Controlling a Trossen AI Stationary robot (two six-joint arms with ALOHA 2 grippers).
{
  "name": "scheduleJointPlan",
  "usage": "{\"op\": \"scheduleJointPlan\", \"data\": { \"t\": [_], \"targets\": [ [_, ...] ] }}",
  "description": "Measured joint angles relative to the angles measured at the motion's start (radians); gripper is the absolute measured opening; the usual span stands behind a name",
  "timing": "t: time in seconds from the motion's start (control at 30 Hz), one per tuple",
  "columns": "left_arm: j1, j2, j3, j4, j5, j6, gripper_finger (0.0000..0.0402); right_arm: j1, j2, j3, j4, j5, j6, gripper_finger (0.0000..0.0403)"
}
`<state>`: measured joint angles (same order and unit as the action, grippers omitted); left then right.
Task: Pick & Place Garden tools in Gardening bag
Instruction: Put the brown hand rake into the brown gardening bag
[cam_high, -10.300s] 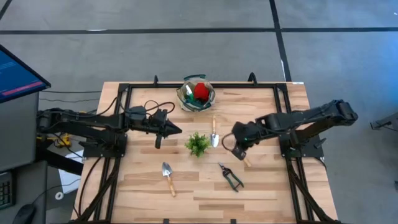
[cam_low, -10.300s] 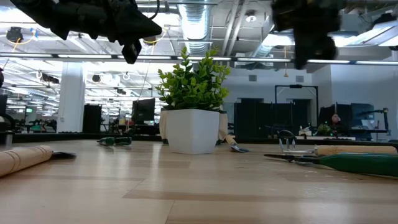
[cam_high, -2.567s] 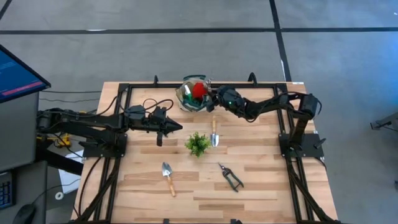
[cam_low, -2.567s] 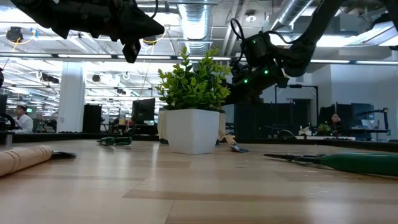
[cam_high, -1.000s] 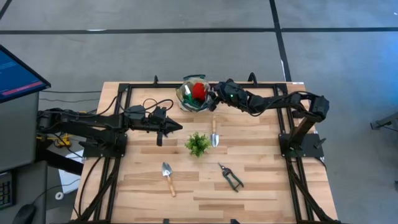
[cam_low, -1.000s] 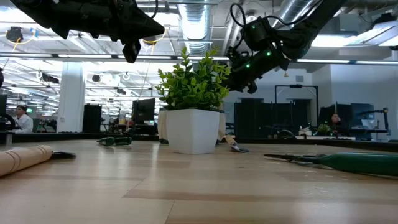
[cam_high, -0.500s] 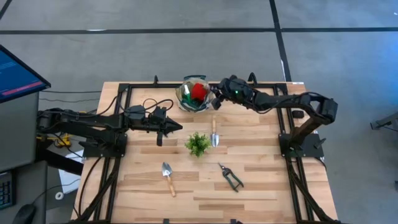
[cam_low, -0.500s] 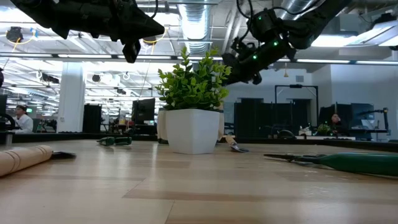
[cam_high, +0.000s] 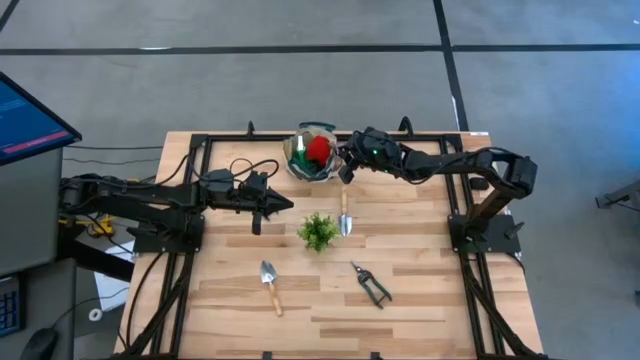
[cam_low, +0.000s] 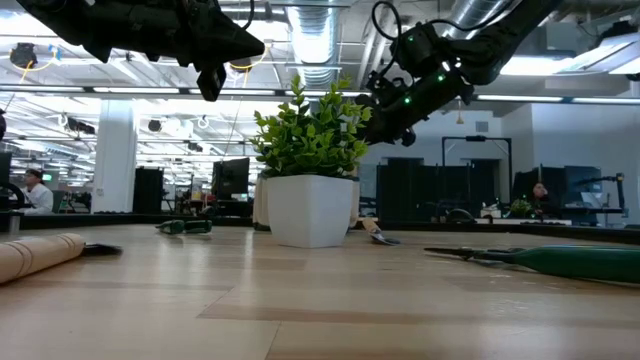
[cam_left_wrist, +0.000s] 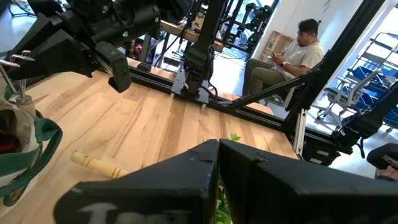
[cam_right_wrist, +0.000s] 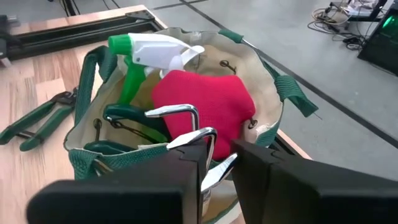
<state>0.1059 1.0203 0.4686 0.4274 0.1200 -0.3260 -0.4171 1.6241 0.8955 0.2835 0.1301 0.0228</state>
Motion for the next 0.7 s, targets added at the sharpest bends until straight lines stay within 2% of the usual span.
{"op": "scheduleJointPlan", "data": {
  "t": [0.43,0.7],
  "targets": [
    [0.0,0.0,0.0,0.0,0.0,0.0,0.0002,-0.002,-0.001,0.001,-0.046,-0.002,-0.033,0.0051],
    [0.0,0.0,0.0,0.0,0.0,0.0,0.0002,-0.002,0.003,0.004,-0.002,-0.002,-0.033,0.0152]
  ]
}}
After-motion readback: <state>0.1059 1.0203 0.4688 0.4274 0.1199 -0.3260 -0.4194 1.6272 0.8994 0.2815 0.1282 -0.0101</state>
